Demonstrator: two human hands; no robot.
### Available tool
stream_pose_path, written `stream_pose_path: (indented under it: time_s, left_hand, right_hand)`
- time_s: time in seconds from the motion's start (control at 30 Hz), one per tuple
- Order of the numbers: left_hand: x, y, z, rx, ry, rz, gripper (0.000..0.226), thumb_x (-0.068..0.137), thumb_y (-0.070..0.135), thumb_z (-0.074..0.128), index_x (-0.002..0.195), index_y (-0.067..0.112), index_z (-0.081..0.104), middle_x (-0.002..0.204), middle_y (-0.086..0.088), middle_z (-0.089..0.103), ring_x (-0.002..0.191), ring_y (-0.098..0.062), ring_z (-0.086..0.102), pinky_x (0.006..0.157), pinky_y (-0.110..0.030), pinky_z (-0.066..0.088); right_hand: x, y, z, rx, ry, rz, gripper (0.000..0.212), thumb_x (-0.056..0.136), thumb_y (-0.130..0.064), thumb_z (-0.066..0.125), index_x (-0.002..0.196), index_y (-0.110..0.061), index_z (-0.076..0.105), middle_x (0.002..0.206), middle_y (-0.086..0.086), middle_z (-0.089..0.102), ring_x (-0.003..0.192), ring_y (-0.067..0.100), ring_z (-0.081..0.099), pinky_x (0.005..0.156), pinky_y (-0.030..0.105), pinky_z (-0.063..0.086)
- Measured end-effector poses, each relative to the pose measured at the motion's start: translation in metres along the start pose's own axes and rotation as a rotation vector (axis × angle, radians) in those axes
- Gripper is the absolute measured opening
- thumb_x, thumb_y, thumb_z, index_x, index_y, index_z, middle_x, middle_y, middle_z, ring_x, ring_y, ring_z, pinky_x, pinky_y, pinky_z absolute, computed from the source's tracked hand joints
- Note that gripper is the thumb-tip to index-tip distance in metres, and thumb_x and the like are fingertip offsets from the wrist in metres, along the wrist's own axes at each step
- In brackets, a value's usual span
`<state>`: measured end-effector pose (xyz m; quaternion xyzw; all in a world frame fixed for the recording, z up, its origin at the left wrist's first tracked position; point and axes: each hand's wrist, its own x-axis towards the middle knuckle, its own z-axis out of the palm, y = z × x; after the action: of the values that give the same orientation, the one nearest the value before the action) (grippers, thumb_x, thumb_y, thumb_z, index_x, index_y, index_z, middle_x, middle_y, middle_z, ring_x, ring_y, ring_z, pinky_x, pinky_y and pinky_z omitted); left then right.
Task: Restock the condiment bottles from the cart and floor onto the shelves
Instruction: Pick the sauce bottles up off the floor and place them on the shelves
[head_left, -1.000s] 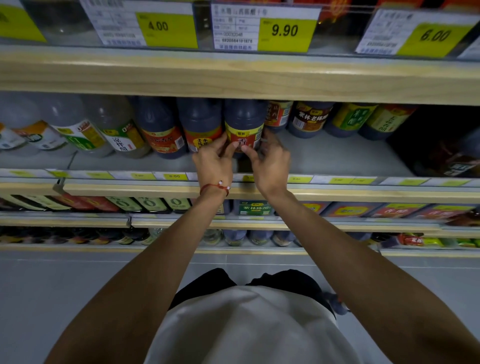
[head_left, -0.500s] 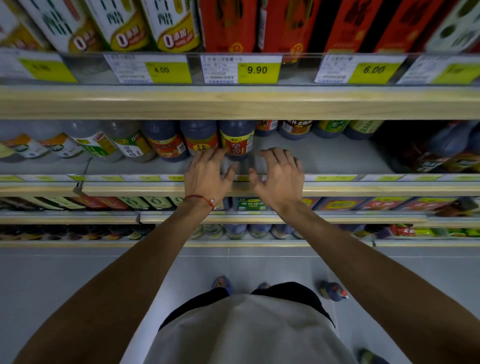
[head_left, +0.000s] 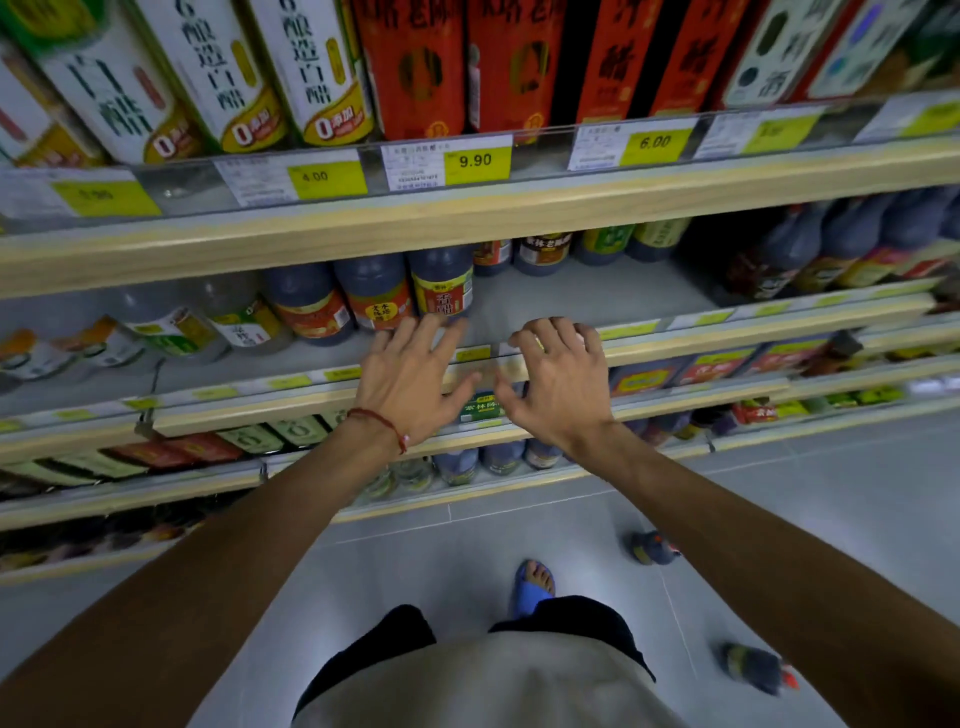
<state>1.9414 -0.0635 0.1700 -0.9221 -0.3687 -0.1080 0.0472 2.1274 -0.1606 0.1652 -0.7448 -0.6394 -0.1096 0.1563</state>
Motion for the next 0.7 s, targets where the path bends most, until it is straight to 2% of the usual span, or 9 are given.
stream_pose_path:
  time_s: [0.23,0.4,0.53,0.63,0.7]
  left_hand:
    - [-0.023,-0.022,0.005,-0.07,-0.002,0.26,0.064,0.093,0.06,0.043,0.14,0.018,0.054,0.133,-0.009,0.057,0.114,-0.033,0.055,0.088,-0.046,0.044]
    - [-0.055,-0.021,0.011,-0.118,-0.108,0.432,0.065,0.094,0.061,0.045,0.145,0.021,0.05,0.139,-0.004,0.054,0.121,-0.028,0.053,0.094,-0.046,0.043]
    - [-0.08,-0.005,0.013,-0.191,-0.15,0.587,0.063,0.093,0.061,0.044,0.141,0.021,0.051,0.136,-0.005,0.057,0.12,-0.029,0.055,0.092,-0.045,0.045]
    - [-0.099,0.018,0.011,-0.222,-0.2,0.669,0.064,0.095,0.061,0.046,0.144,0.02,0.049,0.137,-0.003,0.056,0.12,-0.028,0.055,0.092,-0.045,0.045]
    - [-0.111,0.039,0.011,-0.199,-0.226,0.751,0.066,0.095,0.062,0.04,0.146,0.02,0.047,0.136,-0.002,0.056,0.116,-0.026,0.055,0.091,-0.044,0.043]
  right_hand:
    - [-0.049,-0.054,-0.016,-0.123,-0.015,0.239,0.043,0.088,-0.05,0.056,0.104,-0.012,0.065,0.104,0.007,0.064,0.102,0.033,0.056,0.093,0.048,0.043]
    - [-0.104,-0.106,-0.03,-0.133,-0.042,0.498,0.044,0.089,-0.051,0.052,0.11,-0.014,0.065,0.107,0.004,0.063,0.106,0.031,0.056,0.096,0.046,0.042]
    - [-0.159,-0.143,-0.034,-0.143,-0.028,0.722,0.044,0.09,-0.053,0.055,0.11,-0.016,0.068,0.106,0.003,0.066,0.103,0.03,0.058,0.094,0.045,0.042]
    - [-0.201,-0.16,-0.037,-0.14,-0.034,0.869,0.044,0.088,-0.054,0.057,0.111,-0.018,0.07,0.108,0.0,0.068,0.105,0.027,0.059,0.097,0.044,0.042]
    - [-0.228,-0.167,-0.041,-0.143,-0.017,0.971,0.043,0.087,-0.054,0.058,0.109,-0.019,0.072,0.107,-0.001,0.069,0.105,0.026,0.059,0.098,0.043,0.042]
